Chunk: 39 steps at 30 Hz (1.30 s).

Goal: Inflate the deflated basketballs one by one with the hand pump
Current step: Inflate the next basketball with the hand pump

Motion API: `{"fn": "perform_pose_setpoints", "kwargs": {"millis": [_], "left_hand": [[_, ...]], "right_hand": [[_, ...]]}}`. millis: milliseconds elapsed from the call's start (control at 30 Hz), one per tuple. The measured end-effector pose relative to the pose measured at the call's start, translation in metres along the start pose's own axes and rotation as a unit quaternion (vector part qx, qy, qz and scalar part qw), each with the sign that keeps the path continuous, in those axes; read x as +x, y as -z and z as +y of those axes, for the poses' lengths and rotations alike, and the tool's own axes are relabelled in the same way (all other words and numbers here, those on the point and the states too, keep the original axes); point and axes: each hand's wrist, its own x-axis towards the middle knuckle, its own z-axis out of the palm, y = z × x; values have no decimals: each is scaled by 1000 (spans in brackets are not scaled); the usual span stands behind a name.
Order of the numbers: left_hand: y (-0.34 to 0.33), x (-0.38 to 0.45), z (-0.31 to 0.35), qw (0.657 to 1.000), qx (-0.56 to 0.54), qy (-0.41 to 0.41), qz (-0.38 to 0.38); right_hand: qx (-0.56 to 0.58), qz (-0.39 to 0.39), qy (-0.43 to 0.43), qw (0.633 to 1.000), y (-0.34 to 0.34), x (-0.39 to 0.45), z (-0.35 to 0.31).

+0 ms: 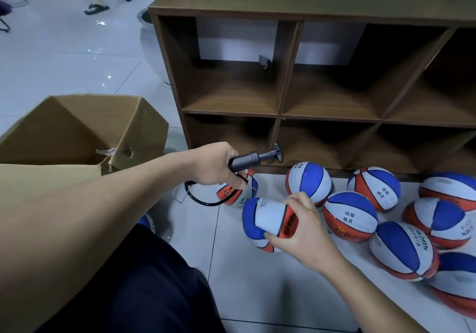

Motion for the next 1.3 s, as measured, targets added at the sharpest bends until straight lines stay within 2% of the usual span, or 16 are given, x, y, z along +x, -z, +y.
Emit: {"fn": "perform_pose_setpoints", "kwargs": {"millis": [133,267,400,600,900,1300], "left_hand": [[-7,5,2,1000,0,-23,-5],[-17,13,4,999,14,-46,17],[-21,17,11,998,3,-64,22],[-20,17,19,995,-33,-85,27],[-18,13,19,996,-25,-77,36],[-17,10,29,992,87,-85,14]], "right_hand": [[-6,-15,-25,1000,4,-4,8],[30,39,-53,997,7,-7,9],[73,92,-45,992,7,-15,11],[115,121,-37,985,3,-15,10],[119,123,-13,985,-1,-10,8],[84,119,30,989,-1,-10,4]]}}
